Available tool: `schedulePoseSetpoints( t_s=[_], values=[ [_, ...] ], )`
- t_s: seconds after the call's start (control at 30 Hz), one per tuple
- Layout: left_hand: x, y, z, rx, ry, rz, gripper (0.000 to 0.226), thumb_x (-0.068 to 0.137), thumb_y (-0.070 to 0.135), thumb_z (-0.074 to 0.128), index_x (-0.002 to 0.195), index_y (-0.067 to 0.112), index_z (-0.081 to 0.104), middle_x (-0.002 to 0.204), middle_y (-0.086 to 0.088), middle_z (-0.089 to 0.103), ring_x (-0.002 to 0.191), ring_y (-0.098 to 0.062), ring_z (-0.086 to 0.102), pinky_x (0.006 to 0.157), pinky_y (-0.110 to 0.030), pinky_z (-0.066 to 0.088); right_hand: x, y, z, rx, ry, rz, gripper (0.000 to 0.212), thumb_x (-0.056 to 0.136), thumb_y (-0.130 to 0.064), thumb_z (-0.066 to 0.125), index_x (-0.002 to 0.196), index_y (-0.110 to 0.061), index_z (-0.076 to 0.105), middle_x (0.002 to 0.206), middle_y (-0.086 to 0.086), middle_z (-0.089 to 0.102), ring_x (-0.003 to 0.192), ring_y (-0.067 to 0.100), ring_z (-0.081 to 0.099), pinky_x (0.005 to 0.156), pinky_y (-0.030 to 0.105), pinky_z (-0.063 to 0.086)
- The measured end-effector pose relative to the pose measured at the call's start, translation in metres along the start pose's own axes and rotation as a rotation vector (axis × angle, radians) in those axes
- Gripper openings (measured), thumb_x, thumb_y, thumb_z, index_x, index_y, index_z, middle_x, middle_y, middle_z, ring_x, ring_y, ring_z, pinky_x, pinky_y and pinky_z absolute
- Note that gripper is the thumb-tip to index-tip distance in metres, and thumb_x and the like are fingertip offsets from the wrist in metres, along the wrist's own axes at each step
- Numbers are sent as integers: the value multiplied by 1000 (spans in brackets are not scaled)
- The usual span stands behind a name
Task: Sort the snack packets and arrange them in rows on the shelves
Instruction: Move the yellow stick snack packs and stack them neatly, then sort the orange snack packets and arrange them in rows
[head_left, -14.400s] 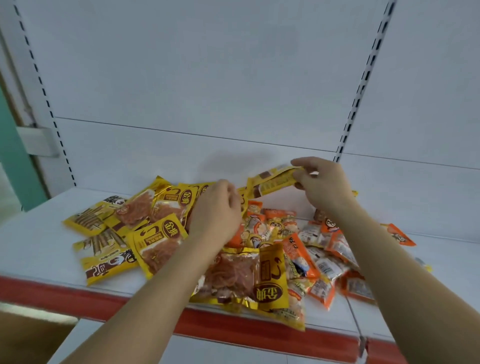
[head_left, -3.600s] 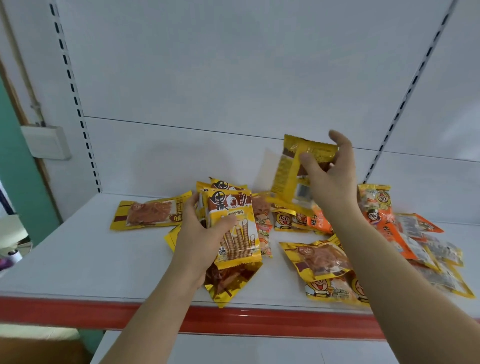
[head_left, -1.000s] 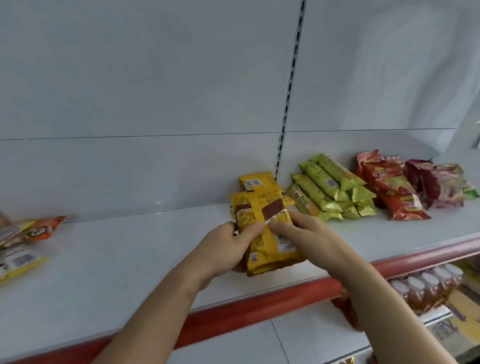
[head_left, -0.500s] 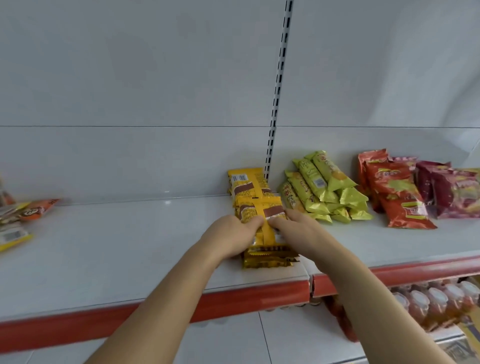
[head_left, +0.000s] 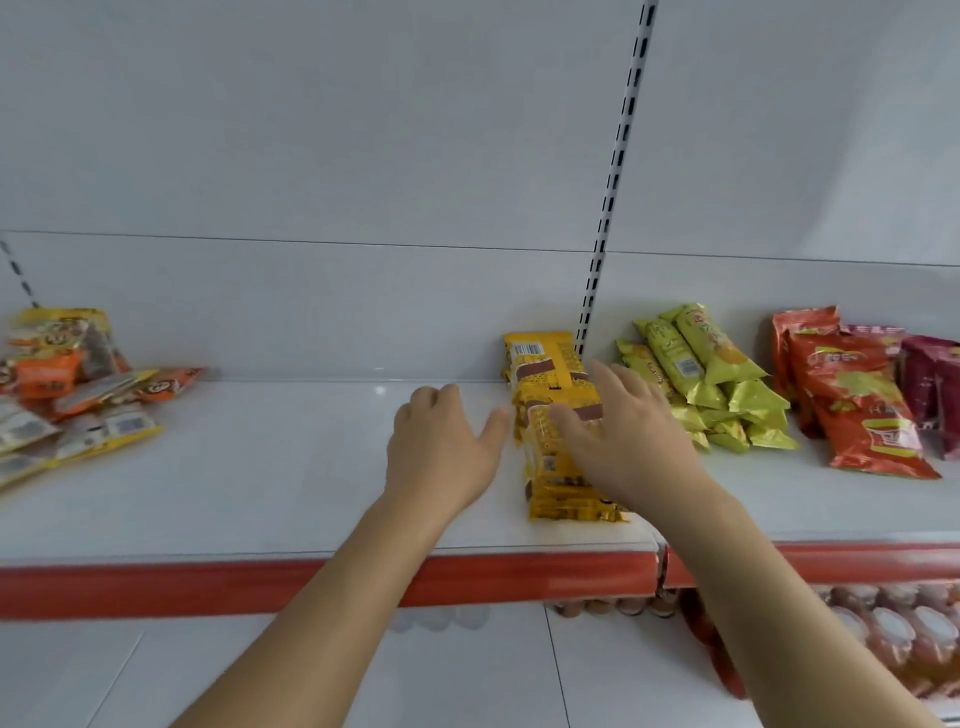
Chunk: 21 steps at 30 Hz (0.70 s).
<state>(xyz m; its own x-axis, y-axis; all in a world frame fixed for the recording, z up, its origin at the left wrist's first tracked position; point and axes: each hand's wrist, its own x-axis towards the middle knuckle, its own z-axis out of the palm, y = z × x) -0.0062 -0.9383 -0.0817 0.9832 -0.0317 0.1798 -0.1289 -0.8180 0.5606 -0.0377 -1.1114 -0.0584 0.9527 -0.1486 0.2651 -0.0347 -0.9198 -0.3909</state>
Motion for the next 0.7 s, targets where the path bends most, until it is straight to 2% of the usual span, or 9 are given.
schedulePoseSetpoints(
  t_s=[0.13, 0.27, 0.37, 0.57, 0.7],
  values=[
    [-11, -36, -26, 91, 118, 36, 77, 103, 60, 41, 160, 9, 29, 164, -10, 31, 152, -29, 24, 124, -42, 25, -14, -42, 13, -137, 74, -108, 66, 97, -55, 41, 151, -17, 33, 157, 9, 32, 148, 30, 18, 119, 47, 25],
    [-29, -84, -64, 188, 187, 24, 78, 103, 60, 38, 161, 10, 24, 167, -12, 26, 156, -31, 17, 127, -44, 17, -32, -98, 30, -228, 2, -160, 72, 100, -62, 26, 158, -20, 18, 167, 7, 11, 155, 28, -1, 125, 45, 12],
    [-47, -131, -99, 225, 206, -2, 78, 103, 60, 36, 162, 11, 24, 168, -11, 24, 157, -31, 14, 127, -45, 15, -48, -152, 49, -211, -37, -194, 72, 101, -63, 22, 159, -21, 13, 168, 6, 9, 155, 28, -4, 124, 44, 8],
    [-80, -241, -167, 258, 236, -75, 71, 101, 58, 41, 157, 14, 35, 161, -8, 37, 150, -30, 28, 122, -44, 27, -81, -261, 109, -190, -166, -304, 72, 100, -64, 25, 159, -24, 16, 168, 5, 8, 155, 27, -4, 124, 44, 6],
    [-96, -298, -200, 266, 242, -131, 66, 102, 54, 44, 155, 16, 37, 155, -6, 45, 145, -28, 36, 118, -42, 32, -90, -320, 141, -183, -222, -379, 71, 100, -63, 27, 159, -25, 17, 168, 4, 10, 155, 27, -3, 124, 44, 8]
  ],
)
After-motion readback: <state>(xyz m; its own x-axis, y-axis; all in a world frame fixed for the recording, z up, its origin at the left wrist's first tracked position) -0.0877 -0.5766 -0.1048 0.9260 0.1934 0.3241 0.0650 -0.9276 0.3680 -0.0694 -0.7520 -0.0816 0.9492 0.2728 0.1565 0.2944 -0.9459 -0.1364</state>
